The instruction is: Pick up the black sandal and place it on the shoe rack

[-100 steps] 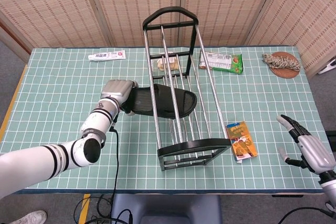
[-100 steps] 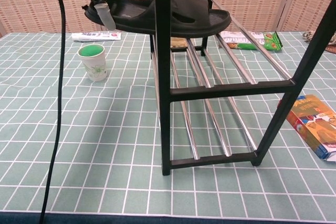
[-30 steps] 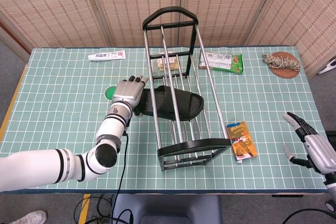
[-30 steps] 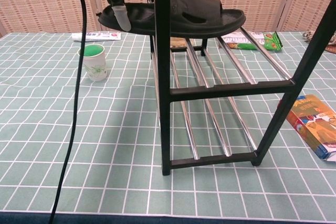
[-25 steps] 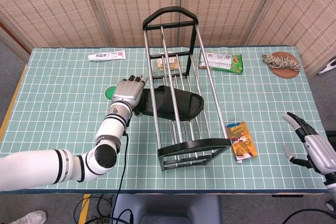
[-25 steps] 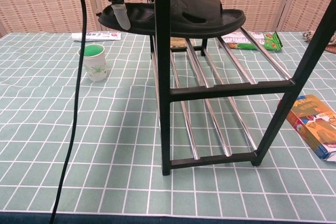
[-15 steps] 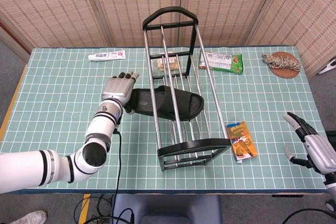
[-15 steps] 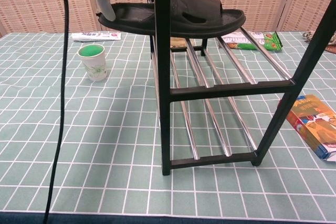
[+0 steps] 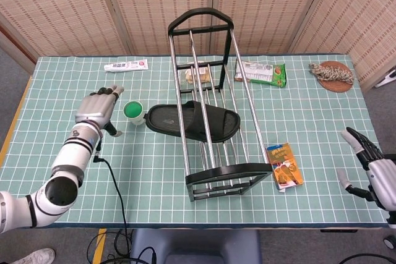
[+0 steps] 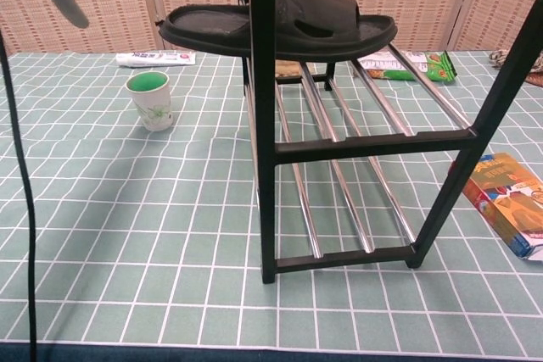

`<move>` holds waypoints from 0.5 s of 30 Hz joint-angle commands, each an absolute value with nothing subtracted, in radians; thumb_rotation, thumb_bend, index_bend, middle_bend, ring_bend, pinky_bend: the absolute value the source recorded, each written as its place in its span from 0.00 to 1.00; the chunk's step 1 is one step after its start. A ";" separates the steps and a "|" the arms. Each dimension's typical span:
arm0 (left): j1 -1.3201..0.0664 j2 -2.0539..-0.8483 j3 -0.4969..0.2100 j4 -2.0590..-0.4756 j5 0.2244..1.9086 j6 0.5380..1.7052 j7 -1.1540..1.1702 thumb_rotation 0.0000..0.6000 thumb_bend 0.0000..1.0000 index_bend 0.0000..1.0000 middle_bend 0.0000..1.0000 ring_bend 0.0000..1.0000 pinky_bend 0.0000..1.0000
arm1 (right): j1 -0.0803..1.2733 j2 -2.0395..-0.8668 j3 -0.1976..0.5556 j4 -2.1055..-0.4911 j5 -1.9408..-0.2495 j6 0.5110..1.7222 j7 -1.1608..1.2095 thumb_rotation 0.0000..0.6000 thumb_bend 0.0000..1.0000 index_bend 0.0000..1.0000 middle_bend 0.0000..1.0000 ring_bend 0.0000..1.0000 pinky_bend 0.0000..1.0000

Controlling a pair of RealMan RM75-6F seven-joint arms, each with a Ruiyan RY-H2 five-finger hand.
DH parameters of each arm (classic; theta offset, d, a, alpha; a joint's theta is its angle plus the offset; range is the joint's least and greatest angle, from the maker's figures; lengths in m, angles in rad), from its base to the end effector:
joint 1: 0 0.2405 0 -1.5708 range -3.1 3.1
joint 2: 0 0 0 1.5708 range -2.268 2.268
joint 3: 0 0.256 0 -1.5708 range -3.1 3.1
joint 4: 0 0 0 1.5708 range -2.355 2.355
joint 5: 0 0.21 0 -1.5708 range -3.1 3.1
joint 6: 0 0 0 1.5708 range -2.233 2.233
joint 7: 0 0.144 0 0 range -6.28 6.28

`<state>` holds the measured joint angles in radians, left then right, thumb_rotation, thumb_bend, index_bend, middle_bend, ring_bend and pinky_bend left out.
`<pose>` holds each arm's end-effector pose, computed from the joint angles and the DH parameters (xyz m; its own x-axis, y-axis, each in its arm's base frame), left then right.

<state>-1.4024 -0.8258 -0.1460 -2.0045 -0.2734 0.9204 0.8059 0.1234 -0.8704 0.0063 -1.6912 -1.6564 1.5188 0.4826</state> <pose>-0.0494 0.3822 0.1641 0.4736 0.4309 0.7682 0.8473 0.0152 -0.5309 -0.2839 -0.1810 0.2175 0.1108 -0.0672 0.9916 -0.9794 -0.1772 0.0974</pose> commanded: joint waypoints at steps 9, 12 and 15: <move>-1.213 -0.729 -0.100 -2.054 -0.064 0.862 0.668 1.00 0.15 0.07 0.03 0.00 0.13 | 0.117 -0.876 0.002 -1.707 -1.676 1.518 0.439 1.00 0.45 0.00 0.00 0.00 0.09; -1.177 -0.709 -0.087 -2.048 -0.028 0.827 0.644 1.00 0.15 0.07 0.03 0.00 0.13 | 0.114 -0.875 0.000 -1.717 -1.679 1.521 0.420 1.00 0.45 0.00 0.00 0.00 0.09; -1.153 -0.704 -0.073 -2.023 -0.007 0.792 0.627 1.00 0.15 0.08 0.03 0.00 0.13 | 0.112 -0.875 0.000 -1.725 -1.679 1.523 0.401 1.00 0.45 0.00 0.00 0.00 0.09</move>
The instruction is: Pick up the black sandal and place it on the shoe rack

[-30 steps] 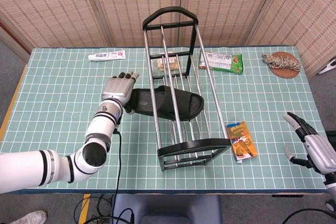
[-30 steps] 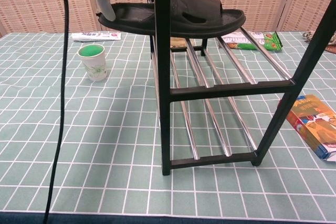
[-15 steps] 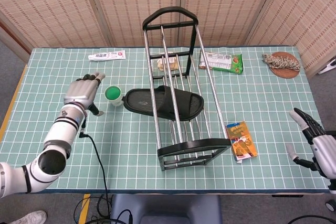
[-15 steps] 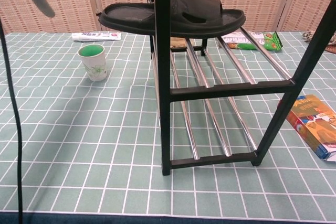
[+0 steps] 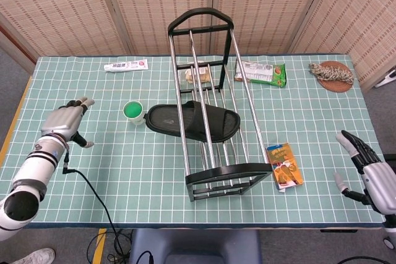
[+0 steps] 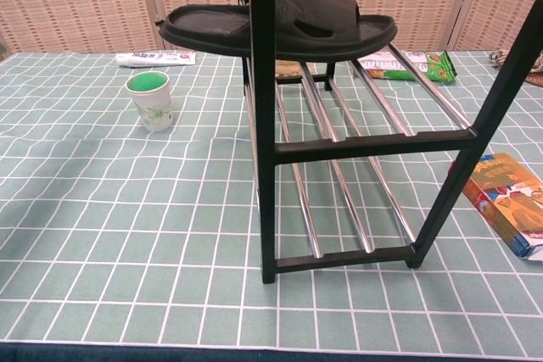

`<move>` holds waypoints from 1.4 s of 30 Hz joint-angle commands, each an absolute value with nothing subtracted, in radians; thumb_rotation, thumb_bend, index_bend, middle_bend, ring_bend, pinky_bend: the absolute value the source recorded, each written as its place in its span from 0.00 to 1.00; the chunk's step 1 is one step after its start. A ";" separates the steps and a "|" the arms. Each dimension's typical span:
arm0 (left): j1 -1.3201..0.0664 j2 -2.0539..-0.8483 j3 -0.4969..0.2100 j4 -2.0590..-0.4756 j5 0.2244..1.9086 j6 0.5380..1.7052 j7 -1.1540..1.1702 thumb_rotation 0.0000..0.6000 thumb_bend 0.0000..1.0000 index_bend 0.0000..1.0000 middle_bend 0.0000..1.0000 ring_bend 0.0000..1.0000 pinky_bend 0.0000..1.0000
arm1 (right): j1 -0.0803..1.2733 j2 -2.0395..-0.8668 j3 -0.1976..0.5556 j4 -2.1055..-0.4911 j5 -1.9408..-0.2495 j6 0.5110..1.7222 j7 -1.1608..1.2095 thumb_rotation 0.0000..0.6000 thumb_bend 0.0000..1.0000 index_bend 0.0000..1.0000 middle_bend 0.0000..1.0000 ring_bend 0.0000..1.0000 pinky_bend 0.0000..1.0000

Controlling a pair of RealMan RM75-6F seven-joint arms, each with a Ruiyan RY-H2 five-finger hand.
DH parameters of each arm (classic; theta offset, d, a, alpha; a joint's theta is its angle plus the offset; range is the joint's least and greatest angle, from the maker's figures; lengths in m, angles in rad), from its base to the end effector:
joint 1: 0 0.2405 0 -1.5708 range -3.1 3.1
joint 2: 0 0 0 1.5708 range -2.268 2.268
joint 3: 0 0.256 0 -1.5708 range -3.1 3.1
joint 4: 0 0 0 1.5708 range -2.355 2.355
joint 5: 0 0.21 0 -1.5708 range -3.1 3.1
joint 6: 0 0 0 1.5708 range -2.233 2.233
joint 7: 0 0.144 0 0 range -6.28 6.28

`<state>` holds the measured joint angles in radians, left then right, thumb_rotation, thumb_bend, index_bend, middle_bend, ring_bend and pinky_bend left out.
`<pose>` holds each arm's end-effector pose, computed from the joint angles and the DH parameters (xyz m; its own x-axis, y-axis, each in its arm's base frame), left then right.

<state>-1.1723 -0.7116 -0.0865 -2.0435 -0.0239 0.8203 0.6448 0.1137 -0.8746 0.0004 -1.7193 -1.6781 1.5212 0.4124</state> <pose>-0.1241 0.3602 0.1892 0.4177 0.4580 0.7847 0.8565 0.0897 -0.5083 -0.2782 -0.1758 0.2113 0.1495 -0.0712 0.9862 -0.9726 -0.1902 0.1337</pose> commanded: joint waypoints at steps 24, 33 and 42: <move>-1.149 -0.876 0.048 -1.716 0.090 0.540 0.482 1.00 0.15 0.08 0.03 0.00 0.13 | 0.134 -0.891 0.004 -1.722 -1.651 1.466 0.378 1.00 0.45 0.00 0.00 0.00 0.09; -1.223 -0.910 0.106 -1.692 0.071 0.524 0.471 1.00 0.15 0.08 0.03 0.00 0.13 | 0.137 -0.892 0.006 -1.721 -1.641 1.457 0.379 1.00 0.45 0.00 0.00 0.00 0.09; -1.334 -0.951 0.176 -1.699 -0.005 0.549 0.497 1.00 0.15 0.08 0.03 0.00 0.13 | 0.136 -0.884 0.002 -1.716 -1.649 1.461 0.402 1.00 0.45 0.00 0.00 0.00 0.09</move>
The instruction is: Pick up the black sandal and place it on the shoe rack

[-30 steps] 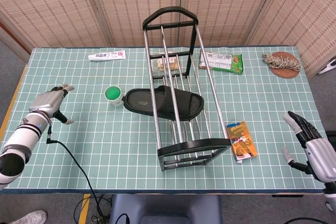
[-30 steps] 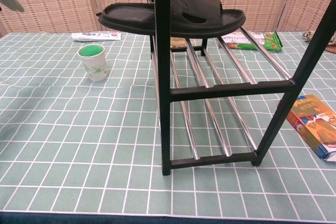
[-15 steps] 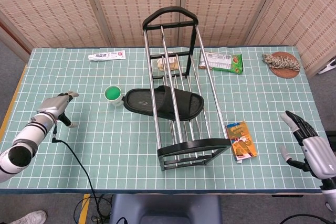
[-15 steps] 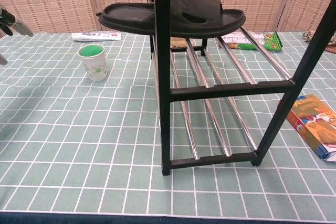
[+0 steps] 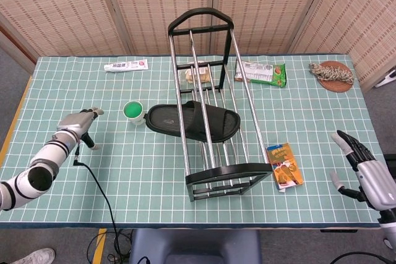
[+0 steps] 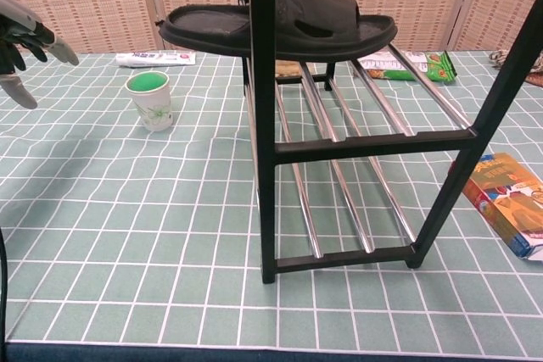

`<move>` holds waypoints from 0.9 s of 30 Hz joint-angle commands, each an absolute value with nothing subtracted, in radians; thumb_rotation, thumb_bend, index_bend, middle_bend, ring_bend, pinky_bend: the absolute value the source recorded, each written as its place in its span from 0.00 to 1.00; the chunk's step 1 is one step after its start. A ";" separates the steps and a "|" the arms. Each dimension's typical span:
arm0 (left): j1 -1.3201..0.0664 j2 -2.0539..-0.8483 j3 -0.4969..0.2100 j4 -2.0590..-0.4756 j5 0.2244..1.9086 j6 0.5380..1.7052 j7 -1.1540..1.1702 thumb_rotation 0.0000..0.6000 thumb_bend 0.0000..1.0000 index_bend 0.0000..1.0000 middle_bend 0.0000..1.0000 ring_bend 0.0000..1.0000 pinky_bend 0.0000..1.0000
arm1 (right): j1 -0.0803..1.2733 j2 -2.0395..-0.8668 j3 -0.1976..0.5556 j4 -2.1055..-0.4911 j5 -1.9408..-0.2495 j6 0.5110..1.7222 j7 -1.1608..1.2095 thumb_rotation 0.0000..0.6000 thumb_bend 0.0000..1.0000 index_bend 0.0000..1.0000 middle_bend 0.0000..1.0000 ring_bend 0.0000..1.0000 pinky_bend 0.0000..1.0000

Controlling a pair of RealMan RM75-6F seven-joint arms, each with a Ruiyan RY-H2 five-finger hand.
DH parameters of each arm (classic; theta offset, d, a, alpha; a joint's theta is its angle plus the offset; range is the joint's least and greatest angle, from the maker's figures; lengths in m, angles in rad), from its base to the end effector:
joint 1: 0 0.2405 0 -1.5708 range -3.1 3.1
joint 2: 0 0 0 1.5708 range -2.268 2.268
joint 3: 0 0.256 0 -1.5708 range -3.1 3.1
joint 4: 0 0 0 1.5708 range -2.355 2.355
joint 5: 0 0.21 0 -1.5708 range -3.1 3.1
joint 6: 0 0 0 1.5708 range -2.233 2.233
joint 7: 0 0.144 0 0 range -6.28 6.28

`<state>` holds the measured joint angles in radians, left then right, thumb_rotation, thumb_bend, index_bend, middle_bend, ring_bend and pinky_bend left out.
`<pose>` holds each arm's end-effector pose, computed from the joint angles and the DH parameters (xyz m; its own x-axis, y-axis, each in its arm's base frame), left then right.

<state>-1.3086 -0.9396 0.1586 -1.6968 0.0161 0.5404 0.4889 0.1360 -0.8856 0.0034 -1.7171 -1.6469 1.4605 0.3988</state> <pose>-0.1623 0.4022 0.1389 0.3885 0.6049 0.6951 0.8505 0.0547 -0.5230 -0.2822 -0.1834 0.2035 0.1606 -0.1070 0.9812 -0.9763 -0.1631 0.1420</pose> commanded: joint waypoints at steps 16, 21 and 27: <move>-1.493 -0.961 0.254 -1.758 -0.115 0.592 0.552 1.00 0.15 0.08 0.03 0.00 0.13 | 0.133 -0.876 -0.001 -1.720 -1.660 1.470 0.408 1.00 0.45 0.00 0.00 0.00 0.09; -1.534 -0.983 0.260 -1.762 -0.147 0.607 0.572 1.00 0.15 0.08 0.03 0.00 0.13 | 0.126 -0.871 -0.003 -1.723 -1.669 1.486 0.411 1.00 0.45 0.00 0.00 0.00 0.09; -1.590 -1.017 0.267 -1.747 -0.192 0.608 0.608 1.00 0.15 0.08 0.03 0.00 0.13 | 0.125 -0.868 -0.002 -1.719 -1.667 1.490 0.422 1.00 0.45 0.00 0.00 0.00 0.09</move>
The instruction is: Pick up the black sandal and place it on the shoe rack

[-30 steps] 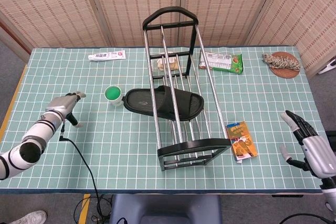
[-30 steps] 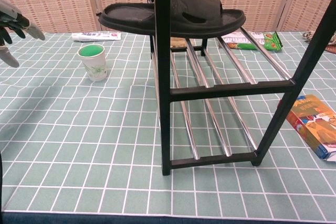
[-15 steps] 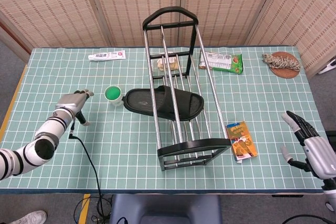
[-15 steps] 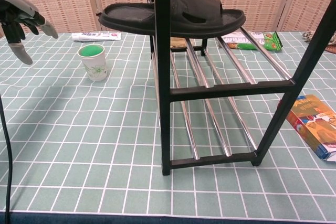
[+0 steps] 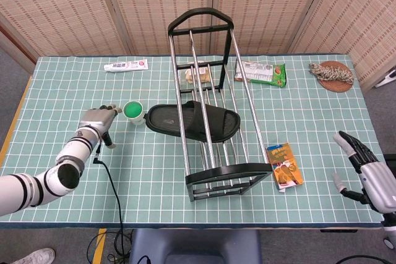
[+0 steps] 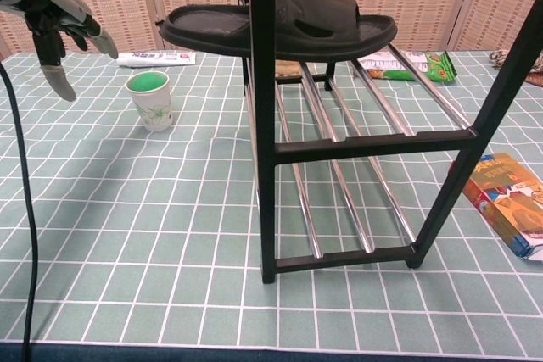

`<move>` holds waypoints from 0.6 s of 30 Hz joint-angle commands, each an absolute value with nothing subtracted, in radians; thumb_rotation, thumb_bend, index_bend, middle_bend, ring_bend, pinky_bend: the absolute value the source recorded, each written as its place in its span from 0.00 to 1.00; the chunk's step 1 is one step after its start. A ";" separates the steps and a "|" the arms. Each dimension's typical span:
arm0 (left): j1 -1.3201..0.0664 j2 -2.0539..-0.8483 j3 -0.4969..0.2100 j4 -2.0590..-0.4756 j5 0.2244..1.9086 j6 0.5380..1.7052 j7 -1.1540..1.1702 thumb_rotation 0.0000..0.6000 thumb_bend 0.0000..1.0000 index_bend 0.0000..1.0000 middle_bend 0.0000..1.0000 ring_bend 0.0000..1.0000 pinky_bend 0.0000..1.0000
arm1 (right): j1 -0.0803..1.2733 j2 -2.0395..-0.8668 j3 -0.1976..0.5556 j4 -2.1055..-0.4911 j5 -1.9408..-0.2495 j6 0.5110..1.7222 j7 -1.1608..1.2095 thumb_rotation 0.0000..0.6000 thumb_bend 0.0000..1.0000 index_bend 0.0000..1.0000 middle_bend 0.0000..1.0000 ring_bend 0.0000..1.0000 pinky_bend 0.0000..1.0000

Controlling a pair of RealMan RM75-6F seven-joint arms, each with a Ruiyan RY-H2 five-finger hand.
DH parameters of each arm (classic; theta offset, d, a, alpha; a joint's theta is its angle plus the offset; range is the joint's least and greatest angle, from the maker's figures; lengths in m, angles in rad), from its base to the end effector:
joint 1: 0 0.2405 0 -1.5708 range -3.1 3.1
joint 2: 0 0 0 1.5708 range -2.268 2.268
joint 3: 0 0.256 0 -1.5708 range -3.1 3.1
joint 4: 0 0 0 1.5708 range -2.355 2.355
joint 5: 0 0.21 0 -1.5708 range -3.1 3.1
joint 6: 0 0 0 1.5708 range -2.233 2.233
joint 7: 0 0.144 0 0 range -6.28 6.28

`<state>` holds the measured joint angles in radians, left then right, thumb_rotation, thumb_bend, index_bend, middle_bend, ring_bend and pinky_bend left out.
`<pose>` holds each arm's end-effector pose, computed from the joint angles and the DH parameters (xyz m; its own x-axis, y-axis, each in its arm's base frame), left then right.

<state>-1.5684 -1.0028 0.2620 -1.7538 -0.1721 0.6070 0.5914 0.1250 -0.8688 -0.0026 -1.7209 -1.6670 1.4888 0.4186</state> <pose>-0.1020 0.4057 0.1171 0.5008 0.6007 0.6232 0.7994 -0.0449 -0.5991 -0.2802 -0.1786 0.2094 0.1522 -0.0975 0.9835 -0.9753 -0.1762 0.1334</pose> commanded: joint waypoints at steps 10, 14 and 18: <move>-1.667 -1.075 0.281 -1.733 -0.277 0.617 0.662 1.00 0.15 0.09 0.03 0.00 0.13 | 0.122 -0.861 -0.004 -1.718 -1.672 1.499 0.437 1.00 0.45 0.00 0.00 0.00 0.09; -1.700 -1.098 0.285 -1.734 -0.315 0.626 0.690 1.00 0.15 0.09 0.03 0.00 0.13 | 0.120 -0.858 -0.006 -1.717 -1.678 1.503 0.444 1.00 0.45 0.00 0.00 0.00 0.09; -1.726 -1.114 0.282 -1.734 -0.346 0.636 0.711 1.00 0.15 0.09 0.03 0.00 0.13 | 0.116 -0.855 -0.007 -1.717 -1.683 1.513 0.450 1.00 0.45 0.00 0.00 0.00 0.09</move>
